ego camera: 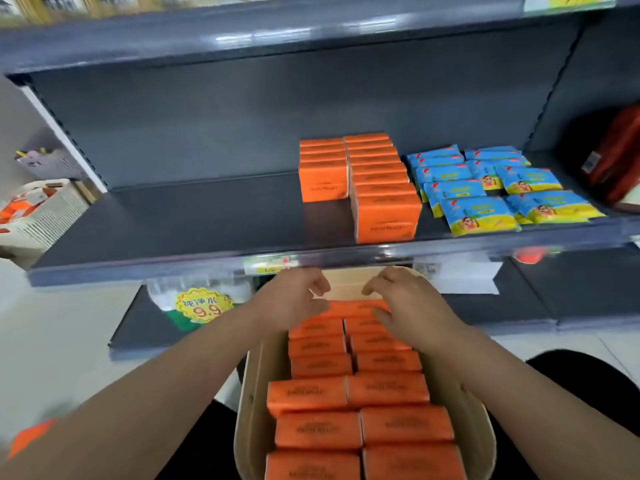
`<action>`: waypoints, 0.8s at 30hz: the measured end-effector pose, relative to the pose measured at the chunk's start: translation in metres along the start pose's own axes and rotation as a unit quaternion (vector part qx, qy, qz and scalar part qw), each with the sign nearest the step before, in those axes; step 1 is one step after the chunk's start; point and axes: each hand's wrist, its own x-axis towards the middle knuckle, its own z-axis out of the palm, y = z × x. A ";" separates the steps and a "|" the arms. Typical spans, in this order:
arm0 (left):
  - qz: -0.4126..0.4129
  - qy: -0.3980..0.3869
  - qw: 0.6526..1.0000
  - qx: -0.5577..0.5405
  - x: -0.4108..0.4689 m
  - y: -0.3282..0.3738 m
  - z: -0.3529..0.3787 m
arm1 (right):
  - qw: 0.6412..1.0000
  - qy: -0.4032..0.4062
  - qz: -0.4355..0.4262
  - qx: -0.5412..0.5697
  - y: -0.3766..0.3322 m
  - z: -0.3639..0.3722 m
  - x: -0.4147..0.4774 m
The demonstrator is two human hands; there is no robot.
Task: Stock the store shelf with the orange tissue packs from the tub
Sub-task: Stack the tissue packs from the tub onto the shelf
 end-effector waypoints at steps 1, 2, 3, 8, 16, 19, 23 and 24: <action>-0.002 -0.020 1.000 -0.008 -0.010 -0.001 0.009 | 1.000 -0.024 0.003 0.004 0.001 0.005 -0.012; -0.002 -0.036 0.999 -0.014 -0.019 -0.002 0.017 | 0.999 -0.047 0.007 0.013 0.001 0.008 -0.023; -0.001 -0.049 0.999 -0.020 -0.027 -0.003 0.025 | 0.997 -0.067 0.012 0.026 0.002 0.012 -0.032; -0.018 -0.075 0.996 -0.036 -0.051 -0.006 0.045 | 0.978 -0.184 0.014 0.094 0.003 0.020 -0.057; -0.035 -0.084 0.996 -0.024 -0.057 -0.005 0.052 | 0.974 -0.187 0.029 0.121 -0.002 0.033 -0.050; -0.038 -0.109 0.993 -0.010 -0.059 -0.007 0.055 | 0.973 -0.203 0.022 0.111 -0.001 0.035 -0.052; -0.031 -0.158 0.987 -0.005 -0.061 -0.012 0.057 | 0.981 -0.174 0.026 0.082 0.003 0.038 -0.053; -0.033 -0.169 0.985 -0.008 -0.061 -0.013 0.057 | 0.984 -0.156 0.033 0.078 0.003 0.037 -0.053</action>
